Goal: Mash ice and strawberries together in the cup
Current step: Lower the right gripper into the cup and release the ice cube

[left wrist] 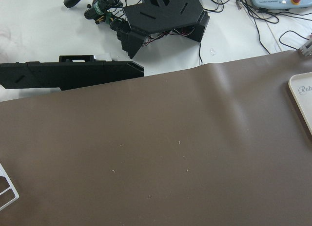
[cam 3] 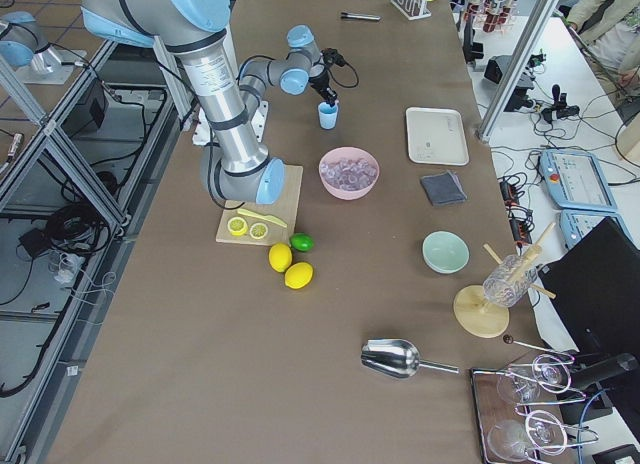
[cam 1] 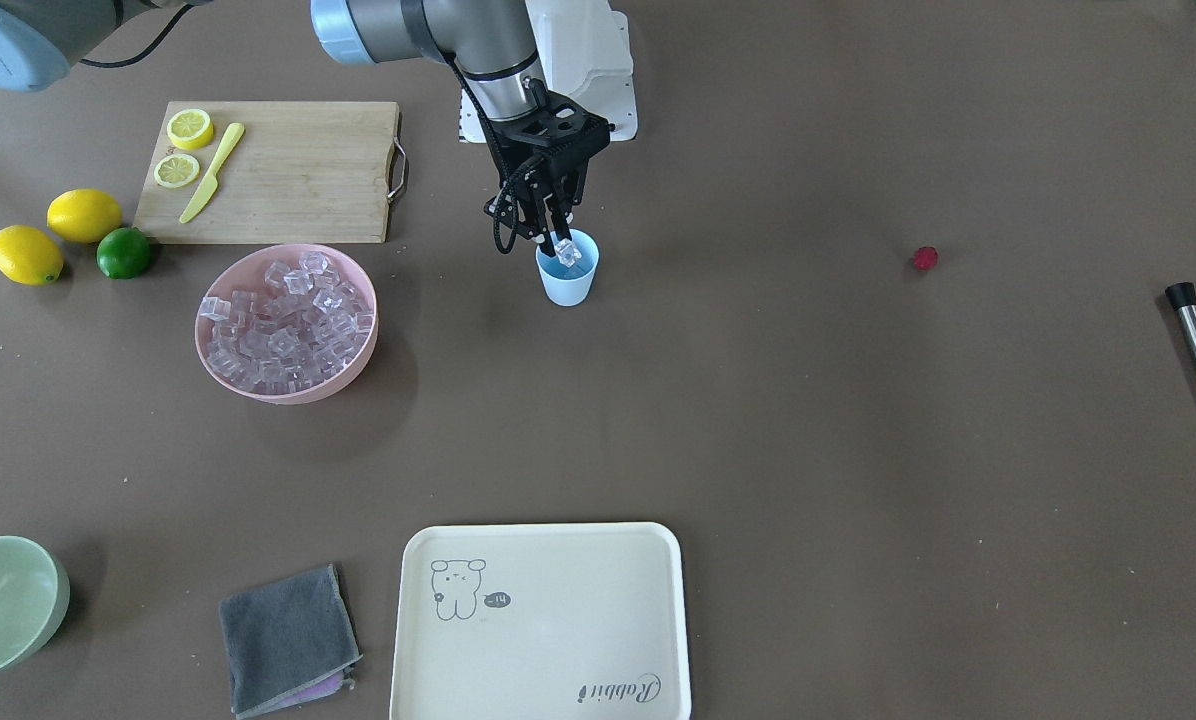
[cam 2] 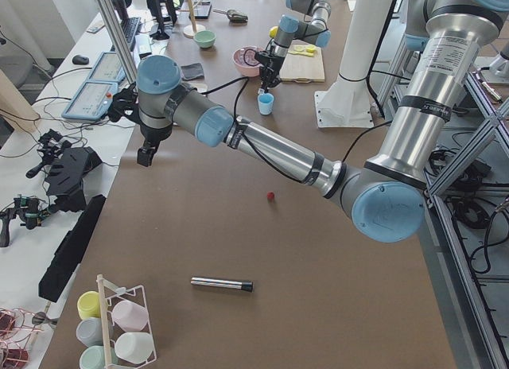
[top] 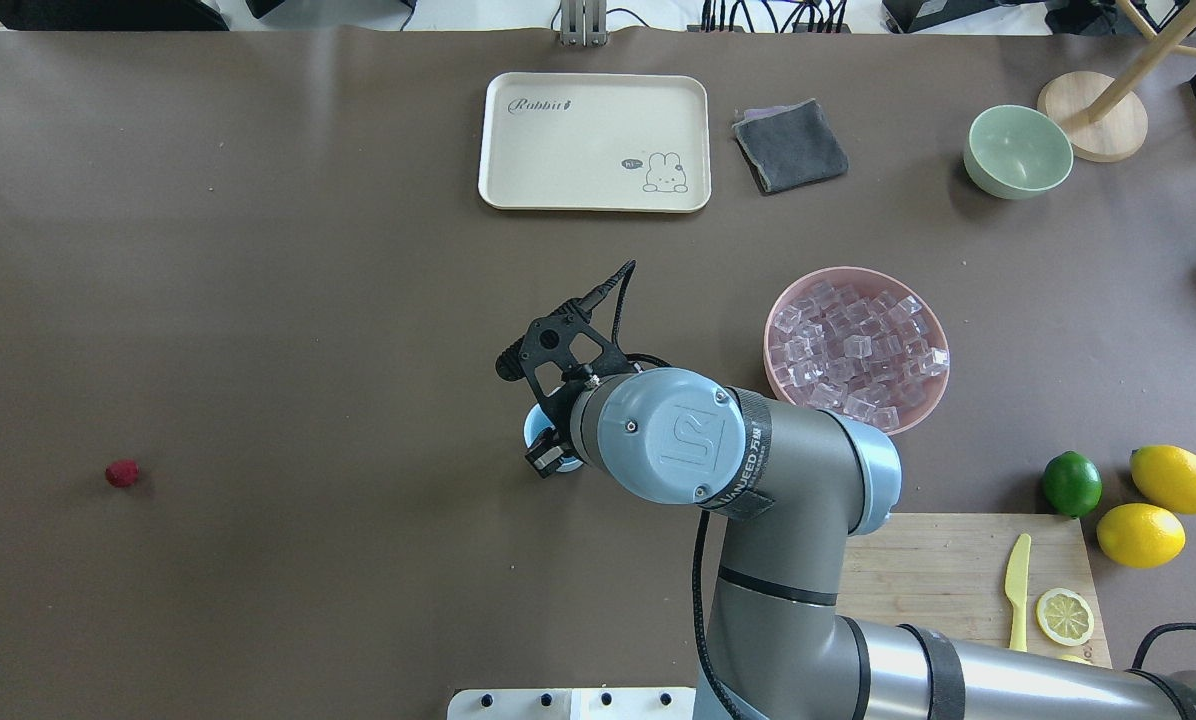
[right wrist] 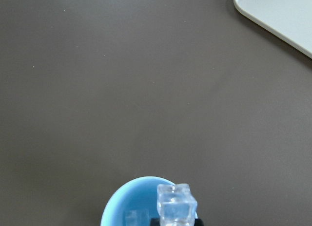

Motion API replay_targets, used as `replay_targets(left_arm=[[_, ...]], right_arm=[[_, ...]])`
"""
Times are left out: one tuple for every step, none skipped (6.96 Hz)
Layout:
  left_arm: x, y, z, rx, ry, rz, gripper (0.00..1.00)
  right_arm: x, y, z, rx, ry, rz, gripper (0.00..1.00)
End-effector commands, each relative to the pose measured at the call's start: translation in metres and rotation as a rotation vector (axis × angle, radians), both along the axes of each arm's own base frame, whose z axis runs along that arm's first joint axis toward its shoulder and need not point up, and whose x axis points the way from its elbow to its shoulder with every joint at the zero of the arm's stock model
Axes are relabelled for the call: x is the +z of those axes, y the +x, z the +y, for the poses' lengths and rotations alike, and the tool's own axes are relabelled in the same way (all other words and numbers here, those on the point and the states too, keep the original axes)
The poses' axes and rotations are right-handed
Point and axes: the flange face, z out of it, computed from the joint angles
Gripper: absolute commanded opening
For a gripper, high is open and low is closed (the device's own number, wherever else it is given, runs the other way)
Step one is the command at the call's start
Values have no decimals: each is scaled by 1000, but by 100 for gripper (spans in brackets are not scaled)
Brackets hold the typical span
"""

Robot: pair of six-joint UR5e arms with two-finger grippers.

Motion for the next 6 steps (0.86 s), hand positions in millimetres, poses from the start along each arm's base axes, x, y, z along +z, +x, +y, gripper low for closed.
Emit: replay_targets(left_arm=[[0, 2, 0, 1, -2, 1, 98], [1, 2, 1, 1, -3, 1, 98], [2, 1, 0, 1, -6, -1, 98], [3, 1, 0, 1, -8, -1, 98], [5, 1, -1, 1, -11, -1, 98], [6, 1, -2, 1, -14, -1, 98]], right_arm=[[1, -1, 1, -7, 4, 4, 0], [4, -2, 1, -8, 4, 9, 0], [2, -1, 2, -9, 4, 6, 0], [2, -2, 3, -12, 5, 4, 2], [1, -3, 5, -15, 5, 3, 25], [0, -5, 7, -19, 7, 4, 50]])
